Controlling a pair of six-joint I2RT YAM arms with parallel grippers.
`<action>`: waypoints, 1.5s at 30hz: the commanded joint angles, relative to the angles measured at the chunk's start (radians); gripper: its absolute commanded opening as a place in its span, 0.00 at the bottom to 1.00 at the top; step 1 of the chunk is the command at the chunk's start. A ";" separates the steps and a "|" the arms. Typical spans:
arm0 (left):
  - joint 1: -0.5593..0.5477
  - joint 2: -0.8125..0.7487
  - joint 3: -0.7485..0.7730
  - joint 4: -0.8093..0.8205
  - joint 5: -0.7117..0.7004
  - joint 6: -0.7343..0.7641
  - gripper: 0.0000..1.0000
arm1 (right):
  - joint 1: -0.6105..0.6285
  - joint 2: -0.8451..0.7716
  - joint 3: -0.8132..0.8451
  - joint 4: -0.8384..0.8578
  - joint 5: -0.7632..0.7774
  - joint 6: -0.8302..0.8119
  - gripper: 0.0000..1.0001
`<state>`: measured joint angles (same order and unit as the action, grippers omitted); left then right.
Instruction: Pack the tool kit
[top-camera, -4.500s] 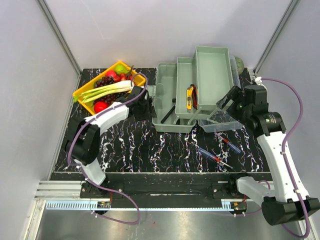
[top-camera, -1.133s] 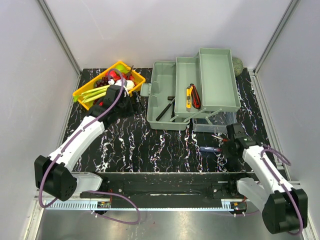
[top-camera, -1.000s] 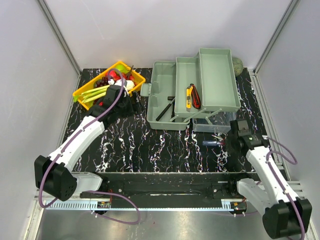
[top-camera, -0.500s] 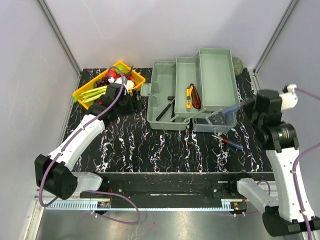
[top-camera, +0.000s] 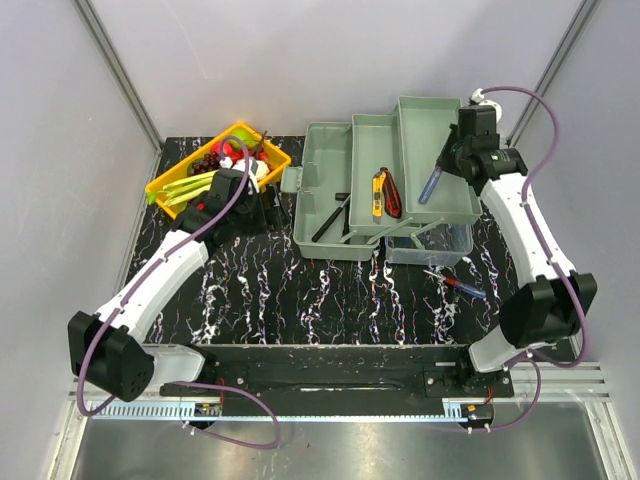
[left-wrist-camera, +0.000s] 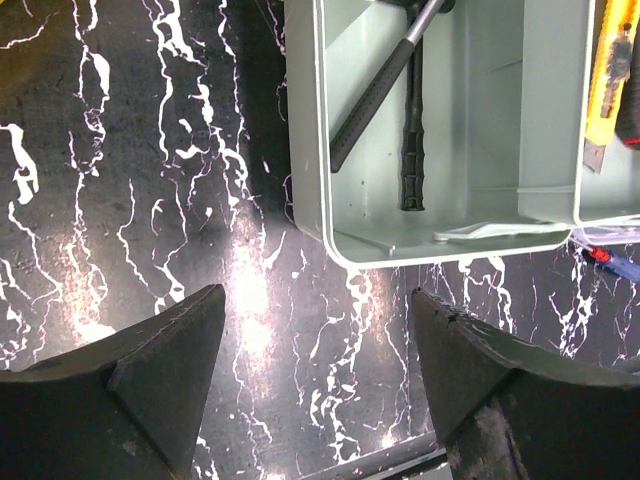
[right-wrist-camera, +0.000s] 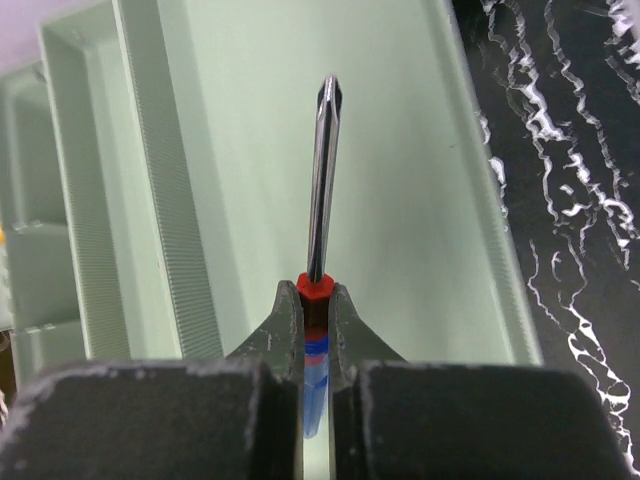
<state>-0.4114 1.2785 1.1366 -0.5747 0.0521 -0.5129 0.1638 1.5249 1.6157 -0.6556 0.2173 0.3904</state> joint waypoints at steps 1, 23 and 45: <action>-0.001 -0.074 -0.009 0.003 0.006 0.016 0.79 | 0.005 0.047 0.096 -0.010 -0.108 -0.123 0.00; -0.024 0.008 0.117 0.122 0.212 0.019 0.79 | 0.003 -0.066 0.077 -0.039 0.039 0.043 0.74; -0.024 -0.002 0.072 0.128 0.109 0.037 0.99 | -0.125 -0.727 -0.668 -0.257 0.220 0.800 0.99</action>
<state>-0.4347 1.3170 1.2205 -0.4980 0.1970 -0.4889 0.0448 0.8536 0.9768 -0.8692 0.3786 0.9825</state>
